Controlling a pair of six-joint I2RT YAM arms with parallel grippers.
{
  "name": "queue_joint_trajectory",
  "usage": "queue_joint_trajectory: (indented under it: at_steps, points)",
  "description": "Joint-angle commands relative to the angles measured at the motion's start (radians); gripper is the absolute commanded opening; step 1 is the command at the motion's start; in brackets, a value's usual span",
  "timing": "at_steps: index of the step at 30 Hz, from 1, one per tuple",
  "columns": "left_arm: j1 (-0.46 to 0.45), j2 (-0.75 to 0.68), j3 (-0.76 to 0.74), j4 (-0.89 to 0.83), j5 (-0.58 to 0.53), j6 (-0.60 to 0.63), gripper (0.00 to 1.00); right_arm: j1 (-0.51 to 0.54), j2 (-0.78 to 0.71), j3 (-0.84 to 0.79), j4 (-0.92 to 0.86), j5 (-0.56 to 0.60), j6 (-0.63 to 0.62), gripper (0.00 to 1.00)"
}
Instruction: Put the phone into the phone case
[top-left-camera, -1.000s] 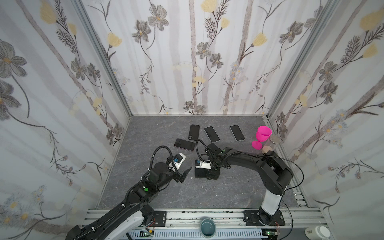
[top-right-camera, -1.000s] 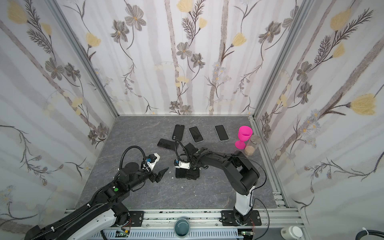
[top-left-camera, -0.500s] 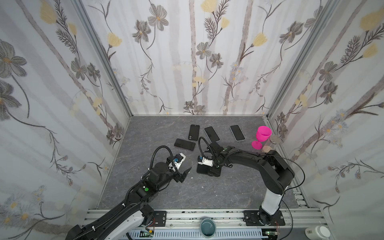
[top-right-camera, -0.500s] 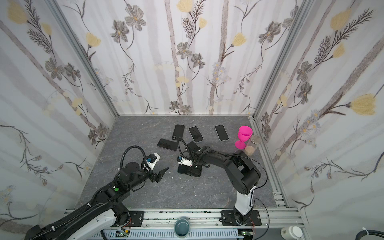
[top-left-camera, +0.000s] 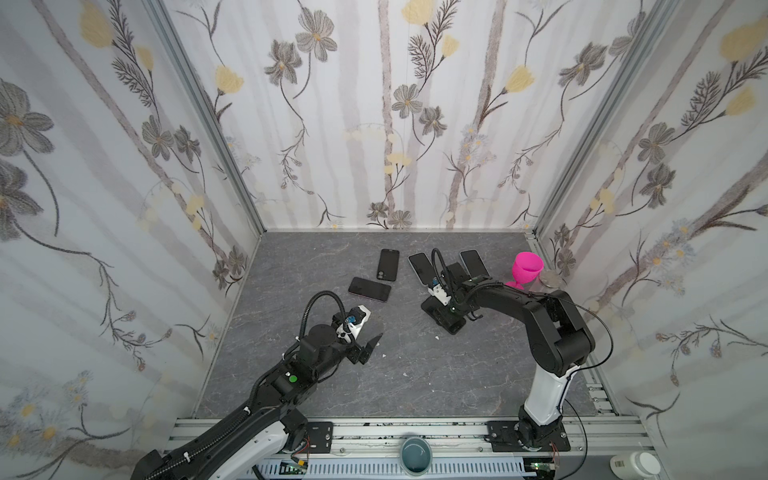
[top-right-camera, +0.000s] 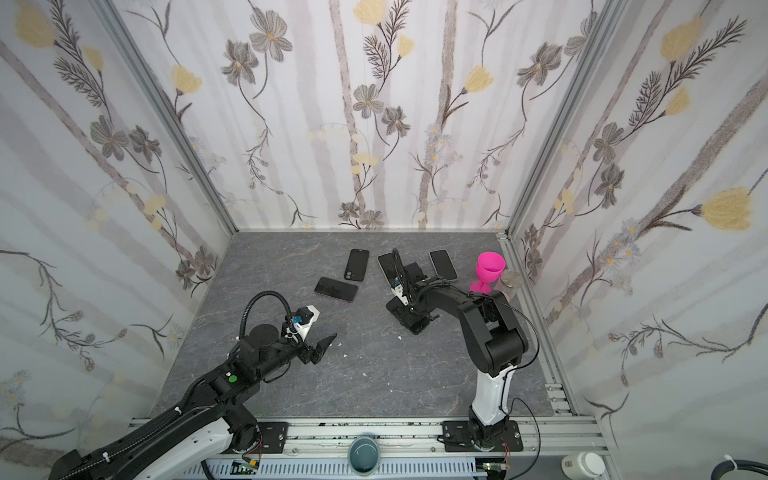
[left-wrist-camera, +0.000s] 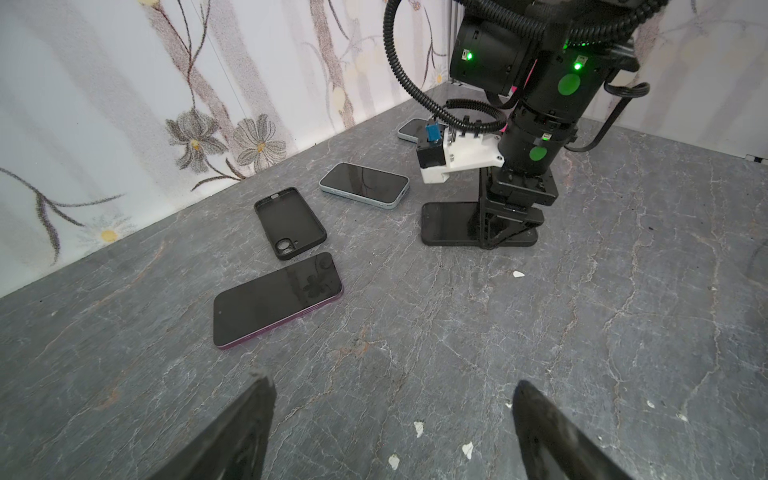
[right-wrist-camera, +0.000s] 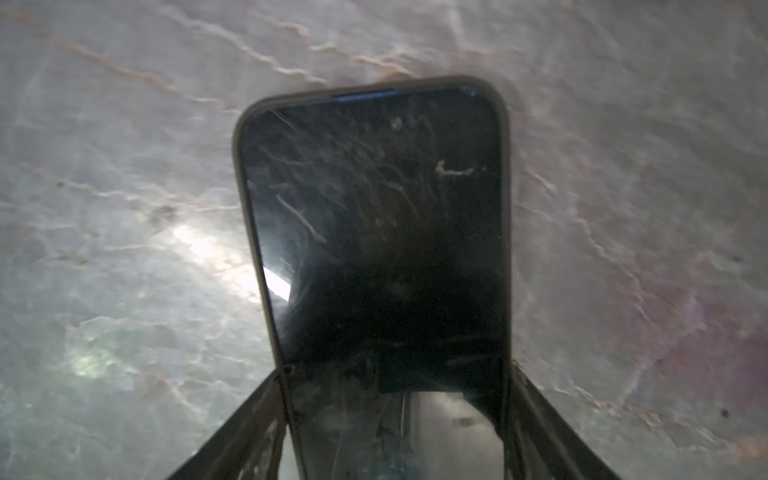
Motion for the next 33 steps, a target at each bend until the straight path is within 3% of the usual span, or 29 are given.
queue_joint_trajectory:
  at_steps: [1, 13, 24, 33]
  points:
    - [0.001, 0.001, 0.009, 0.043, -0.004, 0.0, 0.89, -0.038, 0.004, 0.008, -0.009, 0.031, 0.11, 0.71]
    - [0.002, 0.004, 0.011, 0.047, -0.023, -0.005, 0.9, -0.16, 0.098, 0.072, -0.029, 0.104, 0.259, 0.69]
    - [0.027, 0.03, 0.037, 0.013, -0.194, -0.042, 0.9, -0.161, 0.095, 0.097, -0.011, 0.143, 0.289, 0.83]
    - [0.074, 0.035, 0.047, 0.01, -0.218, -0.078, 0.9, -0.152, 0.014, 0.094, 0.011, 0.164, 0.299, 0.89]
